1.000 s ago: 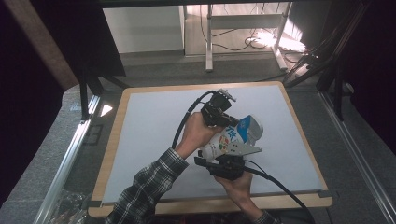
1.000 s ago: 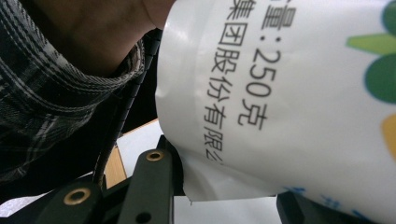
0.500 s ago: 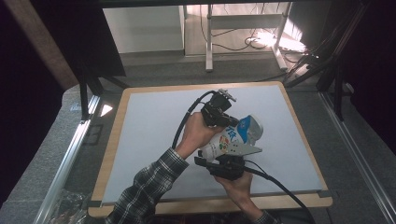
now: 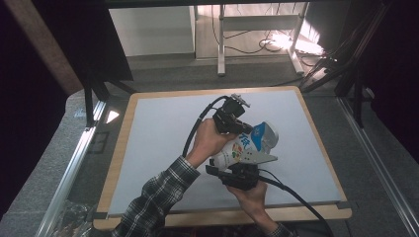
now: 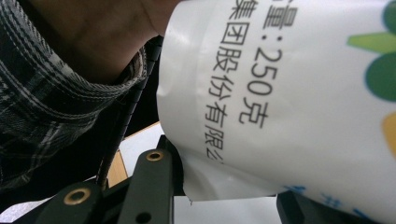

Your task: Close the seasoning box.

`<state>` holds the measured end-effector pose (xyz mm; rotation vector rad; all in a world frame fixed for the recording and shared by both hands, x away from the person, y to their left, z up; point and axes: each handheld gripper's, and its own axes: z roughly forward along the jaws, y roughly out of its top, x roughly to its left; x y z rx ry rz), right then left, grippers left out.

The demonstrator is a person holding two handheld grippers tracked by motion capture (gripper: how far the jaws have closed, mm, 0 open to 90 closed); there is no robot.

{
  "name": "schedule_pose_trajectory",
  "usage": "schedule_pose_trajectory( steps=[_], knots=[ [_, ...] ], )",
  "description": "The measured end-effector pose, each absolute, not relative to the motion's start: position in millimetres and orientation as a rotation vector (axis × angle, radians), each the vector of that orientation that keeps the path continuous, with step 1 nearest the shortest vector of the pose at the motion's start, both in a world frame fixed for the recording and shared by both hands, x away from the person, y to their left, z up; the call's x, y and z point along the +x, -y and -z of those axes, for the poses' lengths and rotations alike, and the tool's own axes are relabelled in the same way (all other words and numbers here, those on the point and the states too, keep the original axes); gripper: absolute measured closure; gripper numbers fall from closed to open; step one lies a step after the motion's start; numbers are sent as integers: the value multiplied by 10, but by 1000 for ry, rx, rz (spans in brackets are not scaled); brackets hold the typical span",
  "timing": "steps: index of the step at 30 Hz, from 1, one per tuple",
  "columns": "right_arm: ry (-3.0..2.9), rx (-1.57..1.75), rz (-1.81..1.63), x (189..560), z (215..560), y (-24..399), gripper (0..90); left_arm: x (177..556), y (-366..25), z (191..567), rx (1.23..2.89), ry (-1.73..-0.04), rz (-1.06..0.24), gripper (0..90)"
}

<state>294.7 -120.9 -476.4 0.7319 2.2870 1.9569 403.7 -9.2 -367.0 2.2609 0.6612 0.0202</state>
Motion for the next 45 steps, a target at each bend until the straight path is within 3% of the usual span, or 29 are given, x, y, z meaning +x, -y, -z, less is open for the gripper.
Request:
schedule_pose_trajectory(
  steps=[45],
  knots=[
    [-2278,735,-1977,2945,4733,1229,667,4050,117,3686,2268,-657,-22,893]
  ],
)
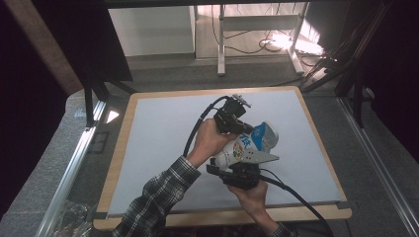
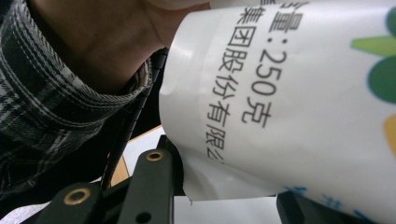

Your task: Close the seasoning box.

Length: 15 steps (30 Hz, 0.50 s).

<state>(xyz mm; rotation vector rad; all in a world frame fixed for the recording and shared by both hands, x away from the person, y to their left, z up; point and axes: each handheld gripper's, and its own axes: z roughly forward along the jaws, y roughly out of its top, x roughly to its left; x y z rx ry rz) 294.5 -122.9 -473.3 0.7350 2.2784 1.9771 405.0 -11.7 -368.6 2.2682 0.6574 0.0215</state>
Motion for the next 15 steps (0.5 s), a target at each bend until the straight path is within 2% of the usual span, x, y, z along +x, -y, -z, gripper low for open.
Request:
schedule_pose_trajectory(
  steps=[15],
  knots=[
    [-2271,721,-1989,2938,4707,1245,667,4059,119,3720,2268,-657,-13,893]
  ],
)
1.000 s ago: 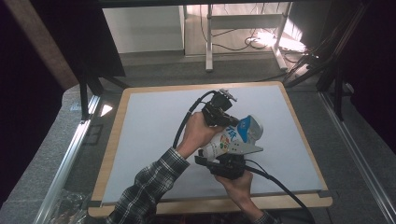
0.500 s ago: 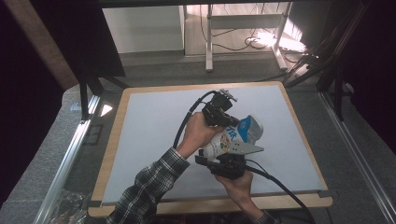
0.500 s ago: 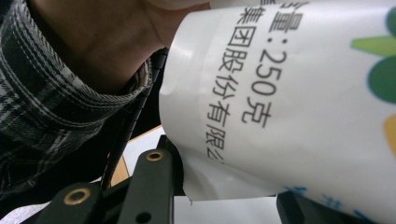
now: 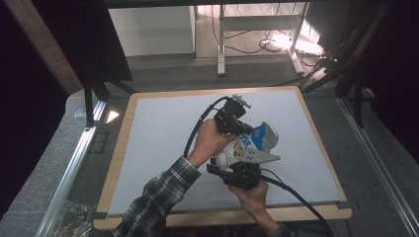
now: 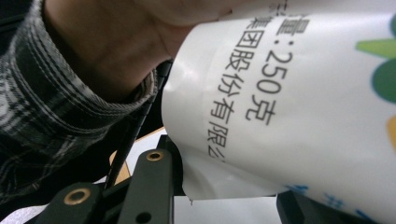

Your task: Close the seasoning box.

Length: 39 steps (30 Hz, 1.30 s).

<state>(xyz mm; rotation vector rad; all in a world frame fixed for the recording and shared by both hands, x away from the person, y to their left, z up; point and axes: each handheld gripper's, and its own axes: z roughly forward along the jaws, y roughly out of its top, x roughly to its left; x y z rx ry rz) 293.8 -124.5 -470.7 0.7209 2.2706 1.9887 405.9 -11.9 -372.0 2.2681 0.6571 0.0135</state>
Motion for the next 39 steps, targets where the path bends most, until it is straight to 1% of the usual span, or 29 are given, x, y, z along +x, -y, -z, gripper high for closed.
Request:
schedule_pose_trajectory(
  steps=[14,39],
  knots=[
    [-2277,717,-1979,2940,4728,1233,667,4044,111,3706,2257,-654,-15,893],
    [-2324,684,-1861,2984,4855,1198,666,4008,50,3719,2224,-646,-30,891]
  ],
)
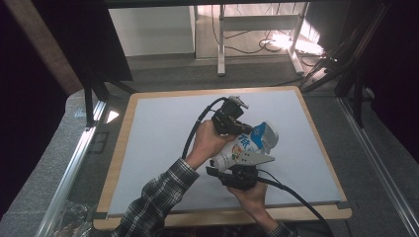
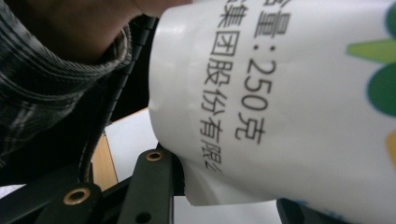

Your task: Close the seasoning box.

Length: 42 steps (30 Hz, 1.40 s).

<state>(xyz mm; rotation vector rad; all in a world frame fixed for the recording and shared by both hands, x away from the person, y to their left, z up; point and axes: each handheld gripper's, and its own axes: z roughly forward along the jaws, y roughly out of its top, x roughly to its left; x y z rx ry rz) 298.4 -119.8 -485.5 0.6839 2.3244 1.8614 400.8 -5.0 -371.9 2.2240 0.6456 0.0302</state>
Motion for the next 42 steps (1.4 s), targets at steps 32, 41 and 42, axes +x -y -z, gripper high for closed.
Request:
schedule_pose_trajectory(
  steps=[32,41,42],
  knots=[
    [-2364,652,-1722,2996,4978,1169,652,3948,-76,3721,2172,-646,4,887],
    [-2380,658,-1693,3009,5012,1177,643,3923,-112,3705,2173,-635,-1,887],
    [-2380,658,-1689,3011,5016,1178,642,3918,-117,3705,2168,-637,-3,887]
  ],
)
